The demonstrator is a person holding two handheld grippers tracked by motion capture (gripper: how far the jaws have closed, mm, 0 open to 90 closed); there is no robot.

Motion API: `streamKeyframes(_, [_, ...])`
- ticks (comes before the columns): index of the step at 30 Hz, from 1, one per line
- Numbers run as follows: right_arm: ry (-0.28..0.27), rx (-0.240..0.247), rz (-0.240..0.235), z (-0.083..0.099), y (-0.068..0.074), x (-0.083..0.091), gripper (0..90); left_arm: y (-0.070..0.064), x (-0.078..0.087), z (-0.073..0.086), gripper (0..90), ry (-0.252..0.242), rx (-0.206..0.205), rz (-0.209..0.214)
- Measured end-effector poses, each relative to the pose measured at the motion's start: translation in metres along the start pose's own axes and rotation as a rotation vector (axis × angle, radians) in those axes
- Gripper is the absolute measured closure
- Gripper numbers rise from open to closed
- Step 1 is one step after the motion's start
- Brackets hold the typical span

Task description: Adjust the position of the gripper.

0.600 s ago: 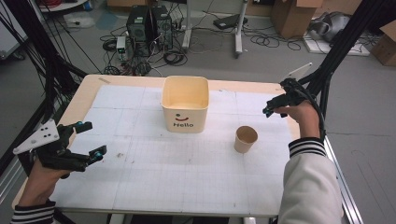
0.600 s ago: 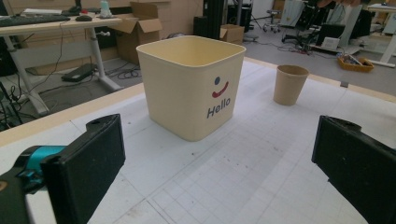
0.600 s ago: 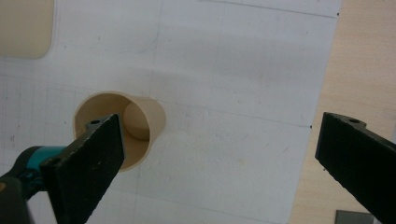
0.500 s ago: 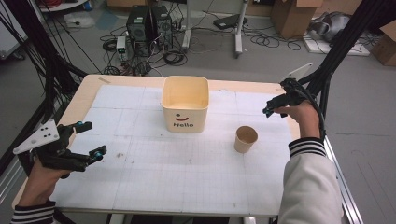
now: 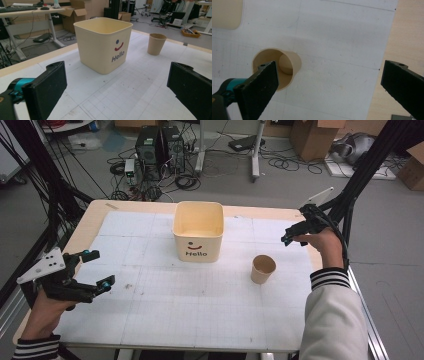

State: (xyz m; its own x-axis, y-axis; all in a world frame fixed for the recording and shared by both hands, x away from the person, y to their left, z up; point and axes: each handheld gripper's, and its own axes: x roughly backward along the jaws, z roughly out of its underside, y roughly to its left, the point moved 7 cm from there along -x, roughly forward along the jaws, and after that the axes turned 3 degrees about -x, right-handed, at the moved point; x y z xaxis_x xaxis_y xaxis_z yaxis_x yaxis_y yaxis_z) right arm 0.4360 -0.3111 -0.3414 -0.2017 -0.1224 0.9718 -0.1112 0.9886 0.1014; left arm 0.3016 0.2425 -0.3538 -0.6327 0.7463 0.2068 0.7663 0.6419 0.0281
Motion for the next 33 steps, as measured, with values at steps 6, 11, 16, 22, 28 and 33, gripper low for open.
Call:
streamKeyframes(6, [0.007, 0.058, -0.021, 0.0, 0.01, 0.0, 0.3, 0.001, -0.002, 0.001, 3.2, 0.009, 0.0, 0.009])
streamKeyframes(11, [0.009, 0.119, -0.031, -0.002, 0.024, 0.0, 0.3, 0.001, -0.002, 0.001, 3.2, 0.006, -0.005, 0.009])
streamKeyframes(16, [0.026, 0.187, -0.057, -0.002, 0.039, 0.001, 0.3, 0.001, -0.001, 0.0, 3.2, 0.003, -0.001, 0.008])
streamKeyframes(22, [0.032, 0.264, -0.083, 0.0, 0.047, 0.0, 0.3, 0.002, 0.0, 0.0, 3.1, -0.001, 0.001, 0.005])
streamKeyframes(28, [0.041, 0.378, -0.111, 0.003, 0.059, -0.001, 0.3, 0.002, 0.001, 0.0, 3.2, -0.001, -0.002, 0.003])
streamKeyframes(33, [0.046, 0.434, -0.117, 0.005, 0.068, -0.002, 0.3, 0.002, 0.002, 0.0, 3.1, -0.004, -0.002, 0.001])
